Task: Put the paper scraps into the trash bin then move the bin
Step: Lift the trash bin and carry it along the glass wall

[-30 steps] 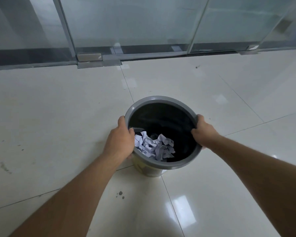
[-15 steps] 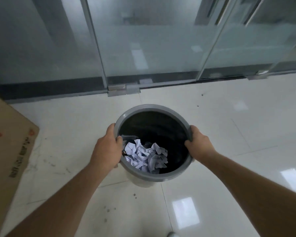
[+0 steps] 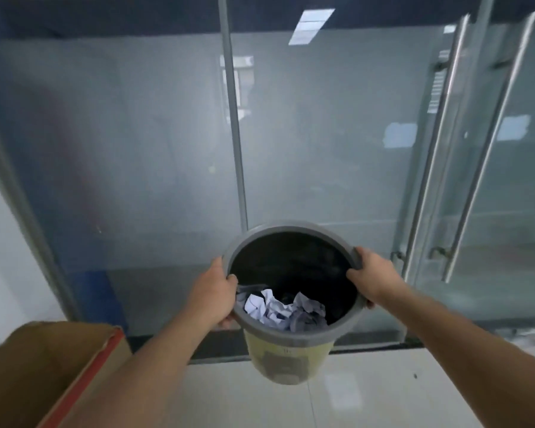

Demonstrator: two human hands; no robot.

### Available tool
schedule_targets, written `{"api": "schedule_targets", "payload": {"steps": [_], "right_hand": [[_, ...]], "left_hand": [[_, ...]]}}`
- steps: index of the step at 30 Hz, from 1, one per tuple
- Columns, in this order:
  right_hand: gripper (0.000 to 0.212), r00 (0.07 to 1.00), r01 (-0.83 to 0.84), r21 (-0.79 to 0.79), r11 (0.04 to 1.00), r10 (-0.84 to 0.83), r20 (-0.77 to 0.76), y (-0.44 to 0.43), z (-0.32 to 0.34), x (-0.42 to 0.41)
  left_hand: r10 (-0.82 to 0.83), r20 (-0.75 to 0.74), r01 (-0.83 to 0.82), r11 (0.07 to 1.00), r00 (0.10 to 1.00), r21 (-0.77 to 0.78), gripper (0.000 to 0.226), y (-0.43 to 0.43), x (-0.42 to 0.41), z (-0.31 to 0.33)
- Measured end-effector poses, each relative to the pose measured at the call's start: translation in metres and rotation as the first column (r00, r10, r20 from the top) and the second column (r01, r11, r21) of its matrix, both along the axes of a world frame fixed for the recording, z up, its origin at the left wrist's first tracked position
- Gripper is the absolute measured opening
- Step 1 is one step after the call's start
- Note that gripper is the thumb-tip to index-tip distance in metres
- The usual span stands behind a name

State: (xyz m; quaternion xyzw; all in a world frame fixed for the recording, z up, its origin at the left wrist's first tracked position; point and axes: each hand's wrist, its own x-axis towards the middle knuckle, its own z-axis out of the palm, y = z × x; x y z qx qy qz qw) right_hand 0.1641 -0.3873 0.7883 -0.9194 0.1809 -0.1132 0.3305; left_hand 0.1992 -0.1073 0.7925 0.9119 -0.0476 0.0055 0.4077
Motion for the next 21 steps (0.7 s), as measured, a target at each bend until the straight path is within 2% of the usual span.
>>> {"api": "schedule_targets", "payload": {"steps": [4, 13, 21], "right_hand": [[0.034, 0.997, -0.017, -0.002, 1.0, 0.017, 0.075, 0.012, 0.052, -0.009], [0.027, 0.996, -0.013, 0.044, 0.999, 0.009, 0.088, 0.025, 0.072, -0.039], [0.024, 0.967, 0.228, 0.05, 0.973, -0.232, 0.108, -0.049, 0.081, -0.132]], "left_hand": [[0.02, 0.073, -0.019, 1.0, 0.997, -0.006, 0.021, 0.012, -0.017, 0.054], [-0.007, 0.078, 0.01, 0.999, 0.997, -0.033, 0.023, 0.026, -0.045, 0.077], [-0.232, 0.112, 0.236, 0.971, 0.966, -0.026, 0.018, -0.065, -0.057, 0.086]]}}
